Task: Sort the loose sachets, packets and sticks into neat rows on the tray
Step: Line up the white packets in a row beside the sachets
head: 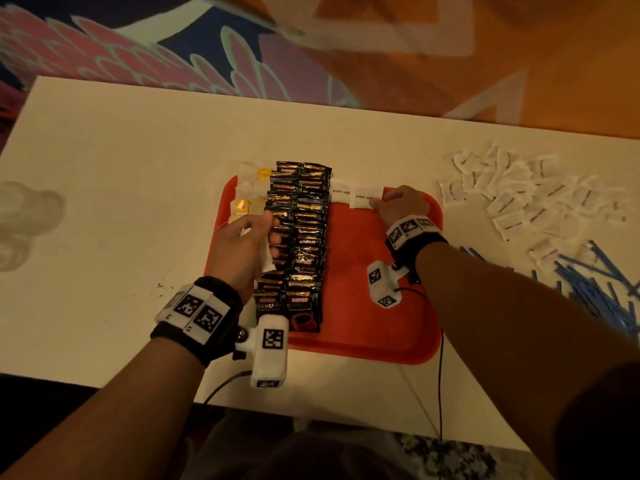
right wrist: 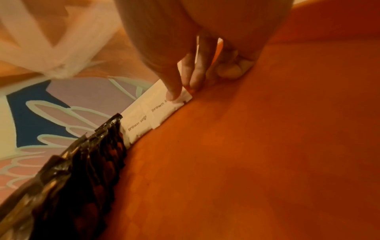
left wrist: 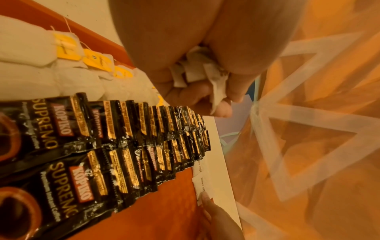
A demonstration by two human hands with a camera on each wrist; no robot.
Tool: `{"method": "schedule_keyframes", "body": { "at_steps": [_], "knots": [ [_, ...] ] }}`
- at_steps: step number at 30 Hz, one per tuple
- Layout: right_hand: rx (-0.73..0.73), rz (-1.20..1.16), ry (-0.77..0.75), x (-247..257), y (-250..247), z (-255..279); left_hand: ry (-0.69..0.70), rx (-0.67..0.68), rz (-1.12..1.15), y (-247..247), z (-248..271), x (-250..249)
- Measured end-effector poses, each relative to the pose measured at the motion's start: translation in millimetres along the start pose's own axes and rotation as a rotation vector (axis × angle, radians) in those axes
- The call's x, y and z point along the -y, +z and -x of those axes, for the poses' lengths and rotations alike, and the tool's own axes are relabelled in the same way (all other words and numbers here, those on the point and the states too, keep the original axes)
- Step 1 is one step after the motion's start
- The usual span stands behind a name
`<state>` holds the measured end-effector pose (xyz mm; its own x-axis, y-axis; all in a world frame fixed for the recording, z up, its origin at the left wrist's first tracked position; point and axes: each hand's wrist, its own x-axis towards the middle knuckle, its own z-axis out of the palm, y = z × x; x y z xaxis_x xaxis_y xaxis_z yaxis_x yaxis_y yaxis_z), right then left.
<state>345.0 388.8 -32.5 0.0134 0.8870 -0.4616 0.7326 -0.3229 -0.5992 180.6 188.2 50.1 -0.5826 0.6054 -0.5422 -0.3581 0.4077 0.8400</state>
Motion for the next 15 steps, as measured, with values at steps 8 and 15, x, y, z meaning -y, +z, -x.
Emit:
{"method": "schedule_keyframes", "body": {
  "at_steps": [8,15],
  "knots": [
    [0.168,0.23,-0.327,-1,27,14,0.0,-0.006,0.001,-5,9,1],
    [0.149,0.169,-0.303,-4,28,15,0.0,0.0,0.044,-10,15,8]
  ]
}}
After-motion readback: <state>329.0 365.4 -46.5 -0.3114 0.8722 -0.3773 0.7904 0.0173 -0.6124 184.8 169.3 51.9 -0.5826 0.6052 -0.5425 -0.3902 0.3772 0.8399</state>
